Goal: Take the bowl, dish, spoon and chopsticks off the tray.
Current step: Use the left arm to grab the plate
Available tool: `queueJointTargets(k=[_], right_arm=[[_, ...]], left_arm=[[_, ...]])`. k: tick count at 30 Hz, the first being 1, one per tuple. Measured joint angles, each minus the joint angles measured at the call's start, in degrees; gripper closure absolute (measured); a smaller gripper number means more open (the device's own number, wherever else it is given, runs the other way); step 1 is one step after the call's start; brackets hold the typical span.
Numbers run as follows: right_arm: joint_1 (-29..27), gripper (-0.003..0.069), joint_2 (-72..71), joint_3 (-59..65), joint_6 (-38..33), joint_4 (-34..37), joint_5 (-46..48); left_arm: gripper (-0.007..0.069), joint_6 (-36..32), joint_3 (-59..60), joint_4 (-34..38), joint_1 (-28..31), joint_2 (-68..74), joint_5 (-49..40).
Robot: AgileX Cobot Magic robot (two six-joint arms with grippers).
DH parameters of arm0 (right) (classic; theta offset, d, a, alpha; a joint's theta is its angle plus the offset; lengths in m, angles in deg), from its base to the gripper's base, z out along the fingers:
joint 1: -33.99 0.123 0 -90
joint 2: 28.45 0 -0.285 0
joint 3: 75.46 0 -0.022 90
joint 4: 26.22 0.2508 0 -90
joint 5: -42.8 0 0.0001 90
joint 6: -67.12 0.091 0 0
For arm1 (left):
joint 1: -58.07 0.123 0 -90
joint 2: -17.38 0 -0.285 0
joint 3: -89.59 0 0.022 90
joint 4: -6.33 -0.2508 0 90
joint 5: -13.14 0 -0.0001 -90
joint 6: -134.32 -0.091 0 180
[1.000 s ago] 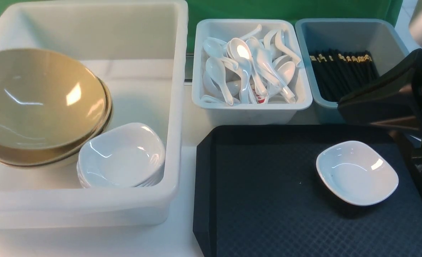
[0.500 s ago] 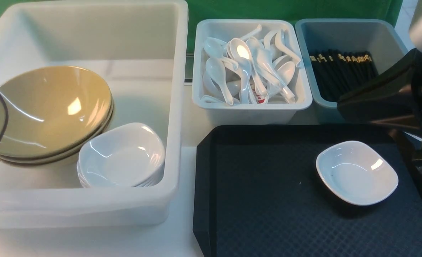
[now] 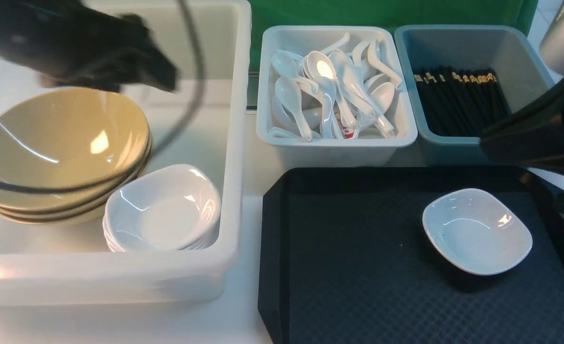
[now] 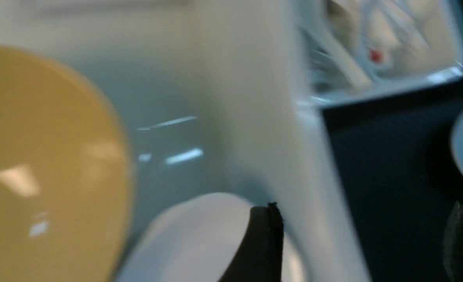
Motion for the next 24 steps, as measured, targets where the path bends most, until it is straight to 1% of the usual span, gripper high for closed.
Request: queueJointTargets(k=[2,3,4,5,7,9,13,14,16,17,20,22,24], right_arm=[[0.0,0.0624,0.0,0.0,4.2,-4.2,3.5],[0.0,0.0624,0.0,0.0,7.6,-9.2,8.6],[0.0,0.0624,0.0,0.0,7.9,-9.2,8.6],[0.0,0.0624,-0.4,0.2,9.9,-12.0,10.2],[0.0,0.0622,-2.3,0.9,11.8,-13.3,10.7],[0.0,0.0621,-4.3,1.5,13.5,-13.6,10.9],[0.0,0.062,-10.5,2.8,14.9,-14.2,11.5],[0.0,0.062,-10.8,2.9,14.9,-14.2,11.5],[0.0,0.062,-14.6,3.9,15.2,-14.2,11.6],[0.0,0.062,-14.9,4.0,15.2,-14.2,11.7],[0.0,0.062,-19.1,5.2,15.2,-14.3,11.9],[0.0,0.062,-20.3,5.7,15.2,-14.3,12.1],[0.0,0.062,-21.3,6.5,15.2,-14.3,12.1]], left_arm=[[0.0103,0.9,0.0,-1.5,-6.4,2.8,2.2],[0.0103,2.0,-0.4,-2.5,-13.2,6.3,5.5],[0.0103,2.1,-0.5,-2.6,-13.8,7.3,5.9],[0.0103,2.5,-1.6,-3.0,-18.5,10.8,8.3],[0.0103,2.7,-4.6,-3.1,-23.0,16.3,10.6],[0.0103,2.9,-7.7,-3.1,-26.1,21.5,11.3],[0.0103,2.8,-17.0,-3.1,-29.6,33.2,12.2],[0.0103,2.8,-18.0,-3.1,-29.7,33.7,12.3],[0.0103,3.1,-23.0,-3.1,-30.0,40.4,13.9],[0.0103,3.3,-23.3,-3.2,-30.0,40.9,14.1],[0.0103,5.8,-29.1,-3.0,-30.0,48.8,14.9],[0.0108,6.5,-30.9,-2.3,-30.0,51.4,14.9],[0.0144,6.6,-32.6,-0.5,-30.0,54.1,14.5]])
